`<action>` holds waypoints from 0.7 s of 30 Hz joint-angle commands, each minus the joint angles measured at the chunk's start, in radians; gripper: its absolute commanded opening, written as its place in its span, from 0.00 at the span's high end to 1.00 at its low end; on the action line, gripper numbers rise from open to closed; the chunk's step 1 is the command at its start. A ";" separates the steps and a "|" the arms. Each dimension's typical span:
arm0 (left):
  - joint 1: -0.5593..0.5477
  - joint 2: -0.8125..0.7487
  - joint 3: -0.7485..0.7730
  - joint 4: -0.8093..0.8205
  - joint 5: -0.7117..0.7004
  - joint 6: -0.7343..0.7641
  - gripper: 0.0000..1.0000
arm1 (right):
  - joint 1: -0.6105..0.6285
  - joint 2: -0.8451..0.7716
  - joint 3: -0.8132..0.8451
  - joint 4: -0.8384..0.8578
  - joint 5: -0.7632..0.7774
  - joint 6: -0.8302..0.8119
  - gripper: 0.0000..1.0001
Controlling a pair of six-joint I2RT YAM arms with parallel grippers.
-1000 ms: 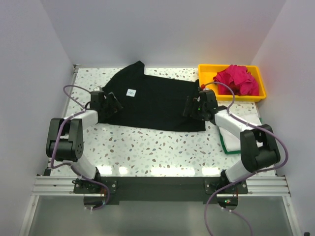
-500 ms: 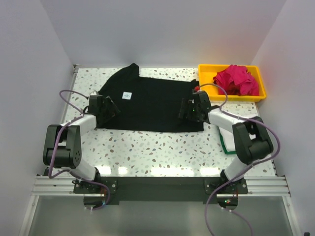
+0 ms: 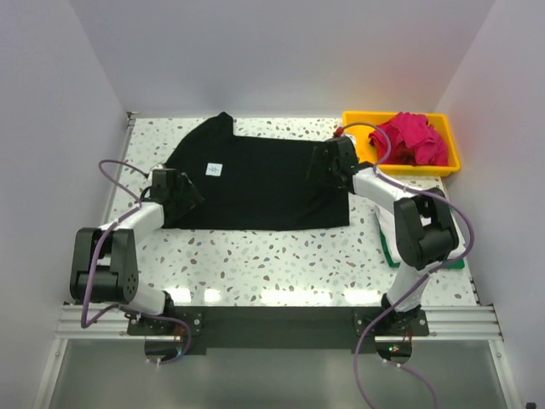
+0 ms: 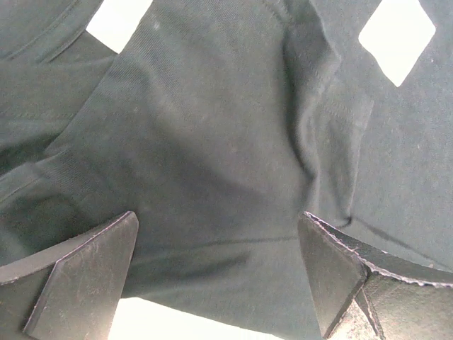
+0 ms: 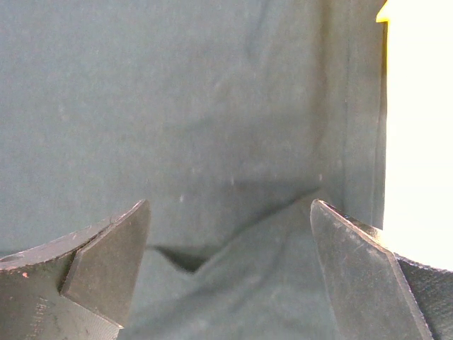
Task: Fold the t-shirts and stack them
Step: Fold the tshirt
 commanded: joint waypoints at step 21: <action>0.023 0.091 0.043 -0.055 0.009 -0.031 0.00 | 0.102 -0.163 -0.326 -0.023 -0.119 0.047 0.01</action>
